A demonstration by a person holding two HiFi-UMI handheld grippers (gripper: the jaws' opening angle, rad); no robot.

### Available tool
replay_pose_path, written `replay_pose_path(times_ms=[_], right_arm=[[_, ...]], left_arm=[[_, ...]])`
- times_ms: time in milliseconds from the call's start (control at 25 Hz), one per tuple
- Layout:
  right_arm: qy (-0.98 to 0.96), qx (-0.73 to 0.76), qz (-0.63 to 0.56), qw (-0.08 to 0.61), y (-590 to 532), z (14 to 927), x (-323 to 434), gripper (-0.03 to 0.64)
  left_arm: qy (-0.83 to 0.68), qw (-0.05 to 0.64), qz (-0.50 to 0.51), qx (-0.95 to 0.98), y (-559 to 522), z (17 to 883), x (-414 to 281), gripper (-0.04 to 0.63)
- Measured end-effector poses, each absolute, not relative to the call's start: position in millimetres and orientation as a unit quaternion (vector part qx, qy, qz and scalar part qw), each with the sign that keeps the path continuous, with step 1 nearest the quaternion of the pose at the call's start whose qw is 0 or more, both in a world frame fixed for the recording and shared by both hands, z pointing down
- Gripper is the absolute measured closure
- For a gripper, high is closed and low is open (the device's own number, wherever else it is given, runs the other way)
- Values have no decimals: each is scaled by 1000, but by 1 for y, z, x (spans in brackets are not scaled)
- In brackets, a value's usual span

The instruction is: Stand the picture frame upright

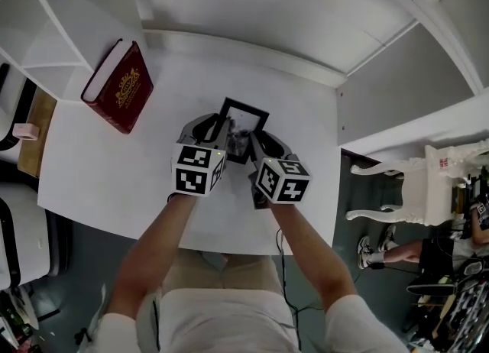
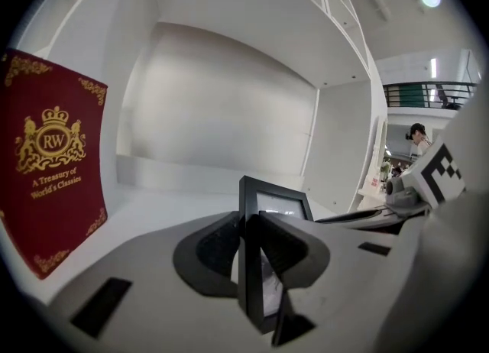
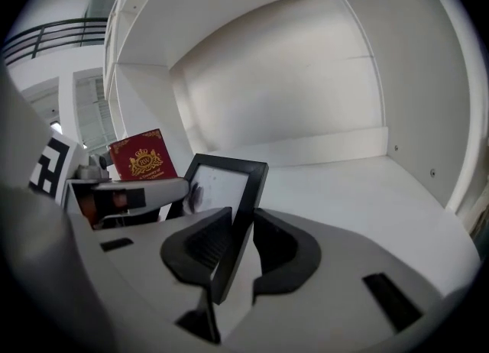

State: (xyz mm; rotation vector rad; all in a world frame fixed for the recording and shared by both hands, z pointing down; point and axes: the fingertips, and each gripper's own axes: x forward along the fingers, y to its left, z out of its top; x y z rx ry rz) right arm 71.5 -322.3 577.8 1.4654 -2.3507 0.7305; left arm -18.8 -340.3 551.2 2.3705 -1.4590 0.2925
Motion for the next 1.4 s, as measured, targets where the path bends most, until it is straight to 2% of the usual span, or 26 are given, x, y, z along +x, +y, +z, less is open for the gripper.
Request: replay_pose_path(times_ms=[840, 1400], right_arm=[[-823, 549, 105, 106, -461, 550, 76, 515], [-818, 560, 46, 124, -527, 552, 74, 520]], left_arm=[[-524, 63, 25, 849, -474, 523, -14, 506], [-547, 47, -9, 836, -537, 532, -16, 506]])
